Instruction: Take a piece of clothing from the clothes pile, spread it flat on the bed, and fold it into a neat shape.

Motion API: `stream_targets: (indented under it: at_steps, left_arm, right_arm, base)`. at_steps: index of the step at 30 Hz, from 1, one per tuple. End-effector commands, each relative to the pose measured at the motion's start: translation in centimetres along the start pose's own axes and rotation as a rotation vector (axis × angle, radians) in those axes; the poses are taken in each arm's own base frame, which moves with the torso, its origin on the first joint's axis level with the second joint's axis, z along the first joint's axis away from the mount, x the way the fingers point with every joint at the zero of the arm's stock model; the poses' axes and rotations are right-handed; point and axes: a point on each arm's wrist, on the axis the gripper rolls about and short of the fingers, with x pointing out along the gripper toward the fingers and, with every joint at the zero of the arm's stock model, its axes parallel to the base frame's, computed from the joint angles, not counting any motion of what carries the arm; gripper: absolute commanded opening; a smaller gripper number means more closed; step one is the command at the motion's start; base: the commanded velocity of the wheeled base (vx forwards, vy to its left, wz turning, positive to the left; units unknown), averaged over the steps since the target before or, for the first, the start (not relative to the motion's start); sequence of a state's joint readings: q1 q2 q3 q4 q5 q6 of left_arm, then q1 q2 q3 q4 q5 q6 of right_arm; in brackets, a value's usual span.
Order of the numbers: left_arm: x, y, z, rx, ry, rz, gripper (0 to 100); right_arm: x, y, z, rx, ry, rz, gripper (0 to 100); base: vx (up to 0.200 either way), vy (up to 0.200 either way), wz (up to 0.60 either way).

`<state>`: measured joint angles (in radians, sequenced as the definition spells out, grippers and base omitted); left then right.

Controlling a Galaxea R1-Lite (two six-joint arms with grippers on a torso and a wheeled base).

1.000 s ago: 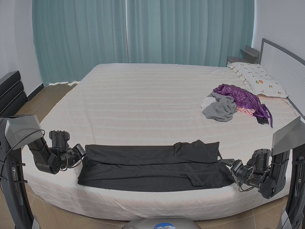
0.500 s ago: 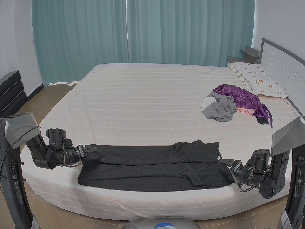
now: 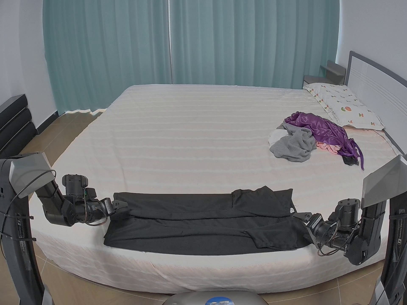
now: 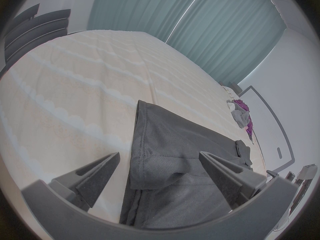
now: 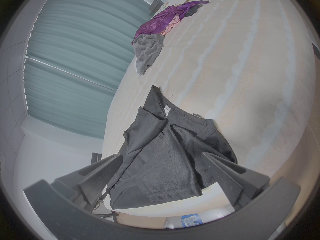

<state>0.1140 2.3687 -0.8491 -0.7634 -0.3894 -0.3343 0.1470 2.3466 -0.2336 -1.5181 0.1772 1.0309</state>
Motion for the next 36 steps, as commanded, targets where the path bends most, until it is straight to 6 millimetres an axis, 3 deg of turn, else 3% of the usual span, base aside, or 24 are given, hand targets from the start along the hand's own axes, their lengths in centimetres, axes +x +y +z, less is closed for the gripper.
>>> stream_targets:
  at_steps: [1,2,3,15,26,36]
  left_arm:
    - [0.4,0.1,-0.1,-0.003,0.004,-0.002,100]
    - [0.5,0.1,-0.1,-0.004,0.003,-0.002,100]
    - [0.5,0.2,-0.1,-0.007,0.002,-0.002,0]
    - [-0.3,1.0,0.5,-0.044,-0.035,0.01,0]
    - [-3.1,-0.4,2.4,-0.119,-0.105,-0.03,0]
    - [-3.6,0.0,3.0,-0.144,-0.169,-0.044,0]
  right_arm:
    - [0.0,0.0,-0.1,-0.002,0.004,0.0,100]
    - [0.0,0.0,-0.1,-0.002,0.004,0.0,100]
    - [0.1,0.0,-0.1,-0.004,0.005,-0.002,100]
    - [0.1,-0.1,-0.2,-0.003,0.005,-0.005,100]
    - [0.1,-0.1,-0.2,-0.005,0.005,-0.005,100]
    - [0.1,-0.1,-0.2,-0.003,0.005,-0.005,100]
  base:
    - [0.0,0.0,0.0]
    - [0.0,0.0,0.0]
    - [0.0,0.0,0.0]
    - [0.0,0.0,0.0]
    - [0.0,0.0,0.0]
    - [0.0,0.0,0.0]
